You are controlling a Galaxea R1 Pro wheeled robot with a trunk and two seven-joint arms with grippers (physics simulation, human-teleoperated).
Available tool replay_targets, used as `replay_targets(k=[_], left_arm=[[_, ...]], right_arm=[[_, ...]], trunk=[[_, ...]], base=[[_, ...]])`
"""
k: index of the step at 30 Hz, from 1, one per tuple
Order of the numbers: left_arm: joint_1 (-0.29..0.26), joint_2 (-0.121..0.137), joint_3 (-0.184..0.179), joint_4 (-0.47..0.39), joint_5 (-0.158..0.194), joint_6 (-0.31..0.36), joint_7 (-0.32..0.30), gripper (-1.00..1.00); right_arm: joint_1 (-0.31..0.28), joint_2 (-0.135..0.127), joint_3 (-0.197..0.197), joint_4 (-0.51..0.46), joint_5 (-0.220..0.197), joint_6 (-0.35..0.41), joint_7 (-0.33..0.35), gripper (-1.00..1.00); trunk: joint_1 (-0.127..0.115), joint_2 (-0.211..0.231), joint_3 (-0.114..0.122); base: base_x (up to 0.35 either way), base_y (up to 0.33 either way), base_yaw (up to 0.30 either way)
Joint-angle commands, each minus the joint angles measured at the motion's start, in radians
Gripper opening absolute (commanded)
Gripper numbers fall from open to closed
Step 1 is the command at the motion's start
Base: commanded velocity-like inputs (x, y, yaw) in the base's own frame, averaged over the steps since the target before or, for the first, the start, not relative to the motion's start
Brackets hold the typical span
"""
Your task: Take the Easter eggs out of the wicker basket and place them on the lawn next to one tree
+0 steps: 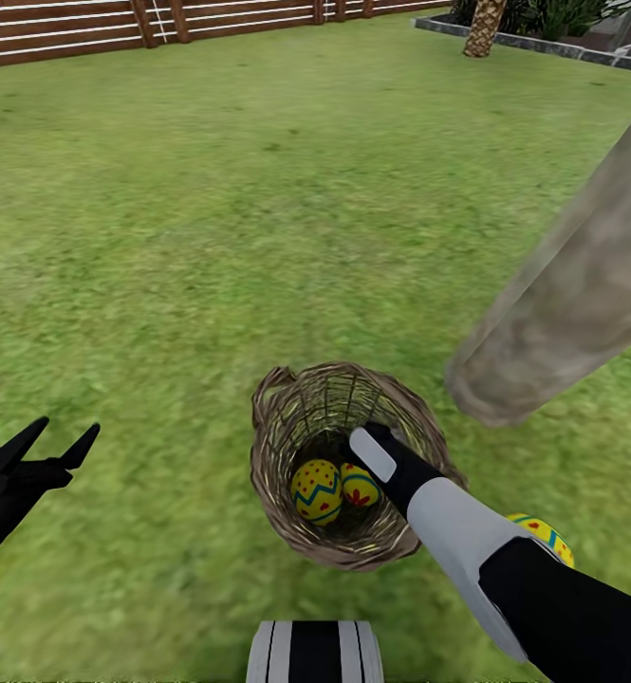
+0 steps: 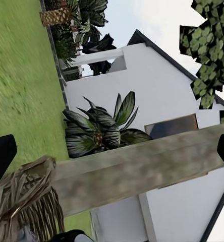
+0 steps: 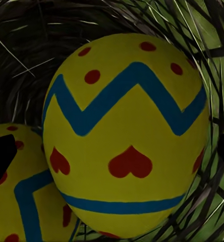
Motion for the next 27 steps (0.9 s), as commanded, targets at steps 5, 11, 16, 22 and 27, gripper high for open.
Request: replay_targets(k=[5,11,16,22,27], left_arm=[[0.0,0.0,0.0,0.001,0.004,0.006,-0.002,1.0],[0.0,-0.001,0.0,0.002,0.005,0.006,-0.003,1.0],[0.0,-0.001,0.0,0.012,0.006,0.006,-0.004,1.0],[0.0,-0.001,0.0,0.014,0.006,0.006,-0.004,1.0],[0.0,-0.001,0.0,0.014,0.006,0.006,-0.004,1.0]], right_arm=[[0.0,0.0,0.004,0.0,-0.002,0.005,-0.006,1.0],[0.0,0.0,0.003,0.0,-0.002,0.005,-0.006,1.0],[0.0,0.0,0.002,0.0,-0.002,0.005,-0.006,1.0],[0.0,0.0,0.003,0.0,-0.003,0.006,-0.006,1.0],[0.0,0.0,0.004,0.0,-0.003,0.007,-0.006,1.0]], trunk=[[0.0,-0.001,-0.005],[0.001,-0.001,-0.012],[0.002,-0.001,-0.016],[0.003,-0.002,-0.028],[0.003,-0.002,-0.032]], base=[[0.0,0.0,0.0],[0.0,0.0,0.0],[0.0,0.0,0.0],[0.0,0.0,0.0],[0.0,0.0,0.0]])
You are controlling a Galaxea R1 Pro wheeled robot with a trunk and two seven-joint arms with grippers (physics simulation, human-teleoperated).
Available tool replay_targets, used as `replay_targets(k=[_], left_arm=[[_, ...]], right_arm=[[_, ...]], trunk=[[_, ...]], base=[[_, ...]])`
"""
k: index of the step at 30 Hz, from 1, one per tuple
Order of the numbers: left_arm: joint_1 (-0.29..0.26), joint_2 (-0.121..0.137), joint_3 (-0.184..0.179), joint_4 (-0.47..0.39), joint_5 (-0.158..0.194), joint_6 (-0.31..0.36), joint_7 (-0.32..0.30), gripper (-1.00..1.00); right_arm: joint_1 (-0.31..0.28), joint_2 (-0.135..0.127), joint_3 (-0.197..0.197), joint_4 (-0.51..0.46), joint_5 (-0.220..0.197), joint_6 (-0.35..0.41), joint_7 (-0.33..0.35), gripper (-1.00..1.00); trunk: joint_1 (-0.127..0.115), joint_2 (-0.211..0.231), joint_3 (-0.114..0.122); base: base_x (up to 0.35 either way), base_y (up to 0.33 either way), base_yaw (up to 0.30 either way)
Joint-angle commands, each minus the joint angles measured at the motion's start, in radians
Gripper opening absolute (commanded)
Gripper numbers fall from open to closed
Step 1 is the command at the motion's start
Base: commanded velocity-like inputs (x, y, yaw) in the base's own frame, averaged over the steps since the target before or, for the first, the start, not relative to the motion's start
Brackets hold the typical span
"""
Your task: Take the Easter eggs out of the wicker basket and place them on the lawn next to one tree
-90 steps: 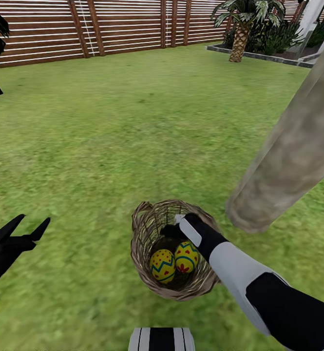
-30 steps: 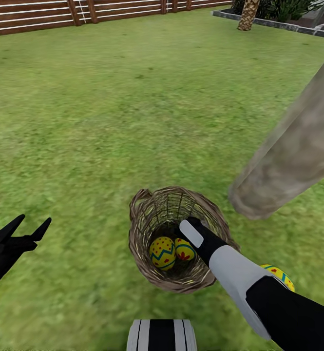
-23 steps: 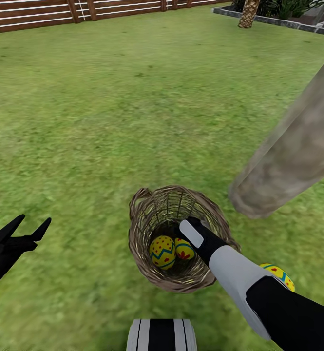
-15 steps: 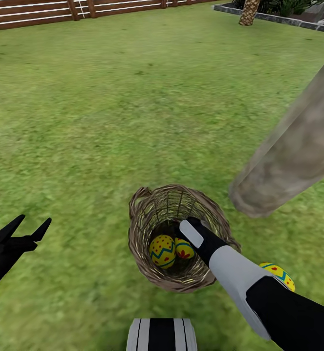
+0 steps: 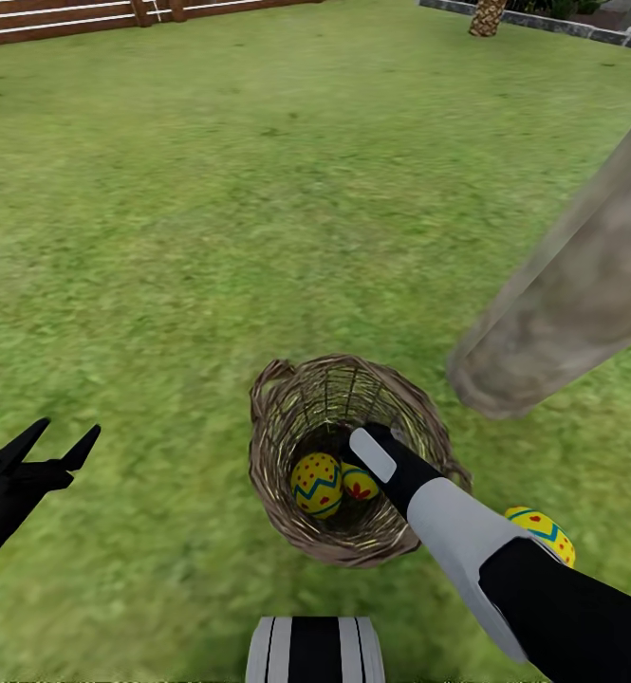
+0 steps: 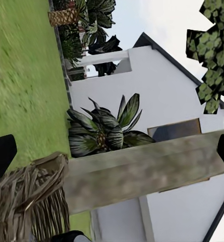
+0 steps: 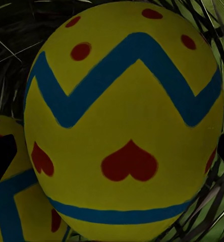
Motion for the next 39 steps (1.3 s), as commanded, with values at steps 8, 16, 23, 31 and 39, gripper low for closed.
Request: replay_targets(k=[8,16,23,31,39], left_arm=[[0.0,0.0,0.0,0.0,0.003,0.006,0.0,1.0],[0.0,0.0,0.0,0.0,0.004,0.006,-0.001,1.0],[0.0,-0.001,0.0,0.001,0.004,0.006,-0.001,1.0],[0.001,0.0,0.002,-0.001,0.003,0.006,-0.001,1.0],[0.001,0.0,0.002,-0.001,0.003,0.006,0.0,1.0]], right_arm=[[-0.001,0.0,0.004,0.0,-0.002,0.005,-0.005,1.0],[-0.001,0.0,0.004,0.0,-0.002,0.006,-0.005,-1.0],[-0.001,0.0,0.004,0.0,-0.002,0.007,-0.004,-1.0],[-0.001,0.0,0.004,-0.002,-0.002,0.007,-0.004,-1.0],[-0.001,0.0,0.004,-0.004,-0.002,0.008,-0.003,-1.0]], trunk=[[0.002,-0.001,-0.02],[0.004,-0.002,-0.036],[0.004,-0.003,-0.039],[0.003,-0.002,-0.028],[-0.001,0.0,0.003]], base=[[0.0,0.0,0.0],[0.0,0.0,0.0],[0.0,0.0,0.0],[0.0,0.0,0.0],[0.0,0.0,0.0]])
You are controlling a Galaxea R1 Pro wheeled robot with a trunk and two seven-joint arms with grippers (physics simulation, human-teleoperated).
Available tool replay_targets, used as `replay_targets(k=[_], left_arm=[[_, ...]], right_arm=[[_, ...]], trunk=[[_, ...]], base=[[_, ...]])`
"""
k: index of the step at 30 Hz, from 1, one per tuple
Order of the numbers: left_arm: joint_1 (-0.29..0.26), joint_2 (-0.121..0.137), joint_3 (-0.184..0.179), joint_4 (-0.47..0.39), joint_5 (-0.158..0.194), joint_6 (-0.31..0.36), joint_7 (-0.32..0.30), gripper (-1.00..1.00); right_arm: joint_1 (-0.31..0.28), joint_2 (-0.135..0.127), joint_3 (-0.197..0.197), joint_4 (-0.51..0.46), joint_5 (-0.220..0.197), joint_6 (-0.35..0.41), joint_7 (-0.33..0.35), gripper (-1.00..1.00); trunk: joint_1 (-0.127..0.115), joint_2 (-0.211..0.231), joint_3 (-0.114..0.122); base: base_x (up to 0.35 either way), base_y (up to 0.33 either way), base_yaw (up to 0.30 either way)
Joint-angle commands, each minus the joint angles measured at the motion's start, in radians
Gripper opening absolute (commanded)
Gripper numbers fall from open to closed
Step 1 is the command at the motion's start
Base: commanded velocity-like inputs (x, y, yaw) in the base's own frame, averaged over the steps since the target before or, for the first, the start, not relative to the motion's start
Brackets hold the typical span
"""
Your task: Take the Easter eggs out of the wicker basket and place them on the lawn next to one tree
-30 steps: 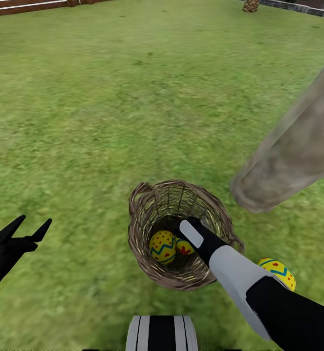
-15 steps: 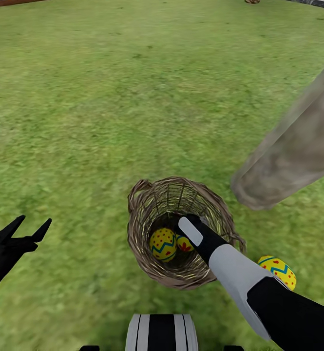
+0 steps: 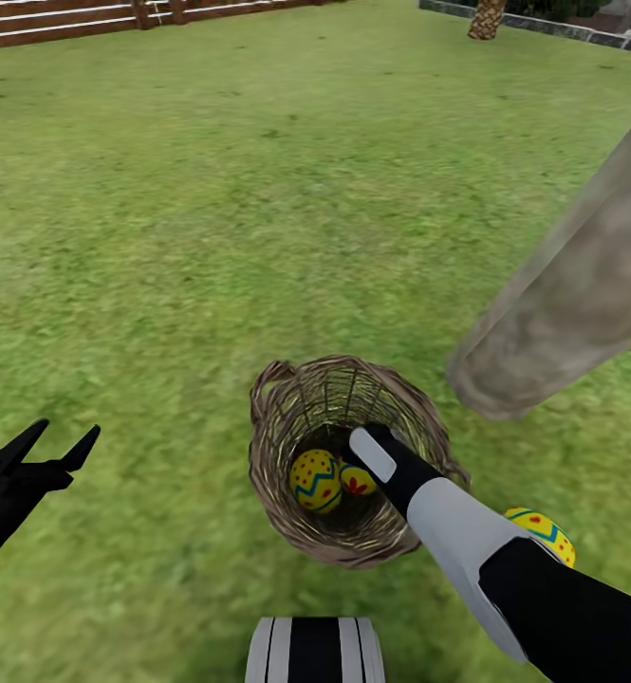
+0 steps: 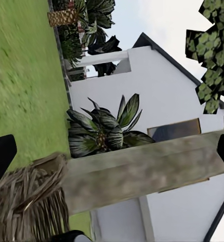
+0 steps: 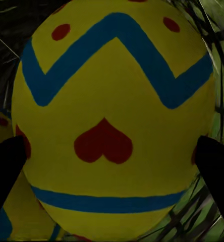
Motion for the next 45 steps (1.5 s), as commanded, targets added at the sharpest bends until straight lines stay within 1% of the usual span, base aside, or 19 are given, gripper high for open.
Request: replay_targets(k=[1,15,16,17,18,19,21,24,27,31,33,34,36,37,40,42,45], left_arm=[[0.0,0.0,0.0,0.0,0.002,0.006,-0.001,1.0],[0.0,0.0,0.0,0.0,0.002,0.006,-0.001,1.0],[0.0,0.0,0.0,0.0,0.002,0.006,-0.001,1.0],[0.0,0.0,0.0,0.0,0.002,0.006,-0.001,1.0],[0.0,0.001,0.0,0.0,0.002,0.007,-0.001,1.0],[0.0,0.001,0.0,0.0,0.002,0.006,-0.001,1.0],[0.0,0.002,0.0,0.0,0.0,0.007,0.0,1.0],[0.0,0.001,0.0,0.0,0.0,0.006,0.002,1.0],[0.0,0.001,0.0,0.0,0.0,0.007,0.002,1.0],[0.0,0.002,0.0,0.0,0.0,0.008,0.002,1.0],[0.0,0.003,0.0,0.0,0.0,0.008,0.002,1.0],[0.0,0.003,0.0,0.0,0.001,0.008,0.003,1.0],[0.0,0.002,0.0,0.0,0.002,0.008,0.002,1.0],[0.0,0.003,0.0,-0.001,0.002,0.008,0.002,1.0],[0.0,0.008,0.002,-0.001,0.003,0.009,0.001,1.0],[0.0,0.009,0.002,-0.002,0.003,0.009,0.001,1.0],[0.0,0.012,0.003,-0.002,0.003,0.011,0.001,1.0]], right_arm=[[-0.001,0.0,0.003,0.0,-0.002,0.005,-0.005,-1.0],[-0.001,0.0,0.003,-0.001,-0.003,0.01,-0.005,-1.0],[0.002,0.0,0.003,-0.003,-0.007,0.013,-0.004,-1.0],[0.018,0.0,0.004,-0.009,-0.041,0.016,-0.003,-1.0],[0.022,0.0,0.005,-0.013,-0.059,0.031,-0.002,-1.0],[0.024,0.0,0.005,-0.017,-0.062,0.065,0.0,-1.0],[0.025,0.0,0.005,-0.025,-0.063,0.088,0.001,-1.0],[0.028,0.0,0.005,-0.056,-0.063,0.094,0.001,-1.0],[0.046,0.0,0.005,-0.104,-0.063,0.096,0.0,-1.0],[0.05,0.0,0.005,-0.115,-0.063,0.1,0.0,-1.0],[0.05,-0.002,0.004,-0.124,-0.062,0.147,0.002,-1.0],[0.053,-0.003,0.004,-0.14,-0.062,0.155,0.003,-1.0],[0.082,-0.004,0.003,-0.203,-0.062,0.16,0.004,-1.0],[0.107,-0.004,0.003,-0.249,-0.062,0.16,0.01,-1.0],[0.114,-0.003,0.005,-0.276,-0.063,0.171,0.023,-1.0],[0.118,-0.003,0.004,-0.304,-0.063,0.236,0.025,-1.0],[0.14,-0.005,0.003,-0.362,-0.064,0.264,0.027,-1.0]], trunk=[[-0.001,0.0,0.003],[-0.007,0.003,0.057],[-0.007,0.004,0.061],[-0.008,0.004,0.065],[-0.008,0.004,0.069],[-0.009,0.004,0.073],[-0.01,0.005,0.081],[-0.011,0.005,0.092],[-0.012,0.006,0.104],[-0.014,0.007,0.119],[-0.015,0.007,0.127],[-0.015,0.008,0.131],[-0.016,0.008,0.139],[-0.017,0.008,0.143],[-0.018,0.009,0.154],[-0.019,0.01,0.162],[-0.02,0.01,0.173]], base=[[0.0,0.0,0.0],[0.0,0.0,0.0],[0.0,0.0,0.0],[0.0,0.0,0.0],[0.0,0.0,0.0],[0.0,0.0,0.0],[0.0,0.0,0.0],[0.0,0.0,0.0],[0.0,0.0,0.0],[0.0,0.0,0.0],[0.0,0.0,0.0],[0.0,0.0,0.0],[0.0,0.0,0.0],[0.0,0.0,0.0],[0.0,0.0,0.0],[0.0,0.0,0.0],[0.0,0.0,0.0]])
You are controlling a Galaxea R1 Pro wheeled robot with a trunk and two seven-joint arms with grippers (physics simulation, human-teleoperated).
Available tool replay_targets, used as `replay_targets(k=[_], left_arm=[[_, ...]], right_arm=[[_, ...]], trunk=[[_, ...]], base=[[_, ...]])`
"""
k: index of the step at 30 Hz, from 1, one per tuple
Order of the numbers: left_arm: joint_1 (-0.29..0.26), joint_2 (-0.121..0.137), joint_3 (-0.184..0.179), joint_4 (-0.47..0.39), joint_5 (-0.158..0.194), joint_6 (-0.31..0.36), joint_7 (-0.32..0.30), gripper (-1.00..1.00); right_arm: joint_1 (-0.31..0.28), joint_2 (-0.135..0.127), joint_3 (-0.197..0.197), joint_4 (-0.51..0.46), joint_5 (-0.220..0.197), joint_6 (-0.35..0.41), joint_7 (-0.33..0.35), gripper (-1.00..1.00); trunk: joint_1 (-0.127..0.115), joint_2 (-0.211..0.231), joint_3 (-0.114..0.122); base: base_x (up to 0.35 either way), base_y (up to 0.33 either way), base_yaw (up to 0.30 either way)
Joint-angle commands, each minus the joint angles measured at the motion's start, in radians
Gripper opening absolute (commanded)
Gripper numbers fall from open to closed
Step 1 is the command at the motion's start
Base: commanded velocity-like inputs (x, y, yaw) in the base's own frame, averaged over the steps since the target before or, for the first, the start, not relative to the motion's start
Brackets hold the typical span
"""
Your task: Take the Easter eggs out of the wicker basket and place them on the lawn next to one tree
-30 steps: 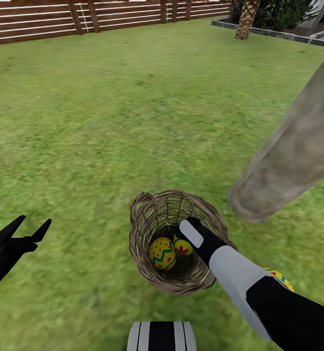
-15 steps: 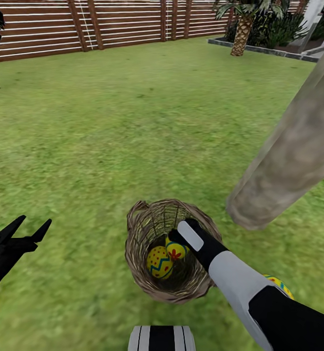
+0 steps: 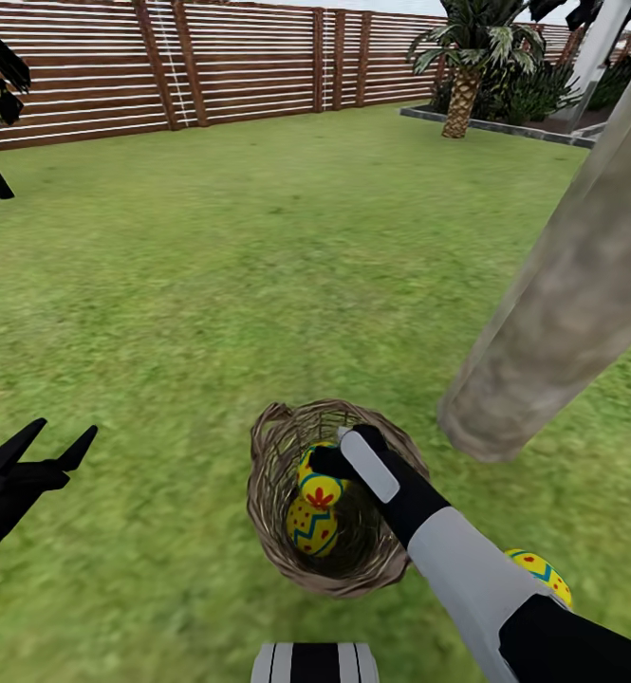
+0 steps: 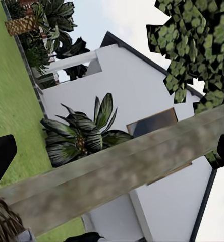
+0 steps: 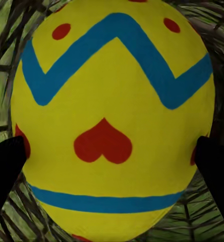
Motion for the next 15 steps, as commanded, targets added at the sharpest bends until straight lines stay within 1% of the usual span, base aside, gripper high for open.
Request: replay_targets(k=[1,4,5,6,8,11,12,14,15], left_arm=[[0.0,0.002,0.001,0.0,0.001,0.007,-0.001,1.0],[-0.001,0.008,0.001,-0.001,-0.001,0.011,0.0,1.0],[-0.001,0.02,0.0,0.0,-0.001,0.012,0.0,1.0],[-0.001,0.028,-0.002,0.0,-0.001,0.013,0.0,1.0],[-0.001,0.032,-0.005,0.0,-0.001,0.013,0.0,1.0],[-0.001,0.034,-0.007,0.0,-0.002,0.013,0.001,1.0],[-0.002,0.034,-0.007,-0.001,-0.004,0.014,0.002,1.0],[-0.002,0.035,-0.007,-0.005,-0.007,0.014,0.003,1.0],[-0.002,0.036,-0.008,-0.006,-0.008,0.014,0.004,1.0]], right_arm=[[0.001,-0.001,0.002,-0.007,-0.02,0.002,-0.01,-1.0],[0.002,-0.015,0.003,-0.011,-0.101,0.004,-0.012,-1.0],[0.002,-0.019,0.004,-0.012,-0.112,0.004,-0.012,-1.0],[0.002,-0.021,0.004,-0.012,-0.117,0.004,-0.013,-1.0],[0.002,-0.025,0.006,-0.013,-0.119,0.005,-0.013,-1.0],[0.002,-0.058,0.006,-0.029,-0.12,0.007,-0.014,-1.0],[0.002,-0.071,0.006,-0.031,-0.12,0.034,-0.014,-1.0],[0.003,-0.079,0.005,-0.033,-0.116,0.126,-0.013,-1.0],[0.003,-0.081,0.005,-0.033,-0.116,0.142,-0.013,-1.0]], trunk=[[-0.001,0.0,0.003],[-0.002,0.001,0.015],[-0.002,0.001,0.019],[-0.003,0.001,0.023],[-0.004,0.002,0.03],[-0.005,0.002,0.042],[-0.005,0.003,0.046],[-0.006,0.003,0.054],[-0.007,0.003,0.057]], base=[[0.0,0.0,0.0],[0.0,0.0,0.0],[0.0,0.0,0.0],[0.0,0.0,0.0],[0.0,0.0,0.0],[0.0,0.0,0.0],[-0.007,0.0,0.0],[-0.174,-0.007,0.0],[-0.191,-0.03,0.0]])
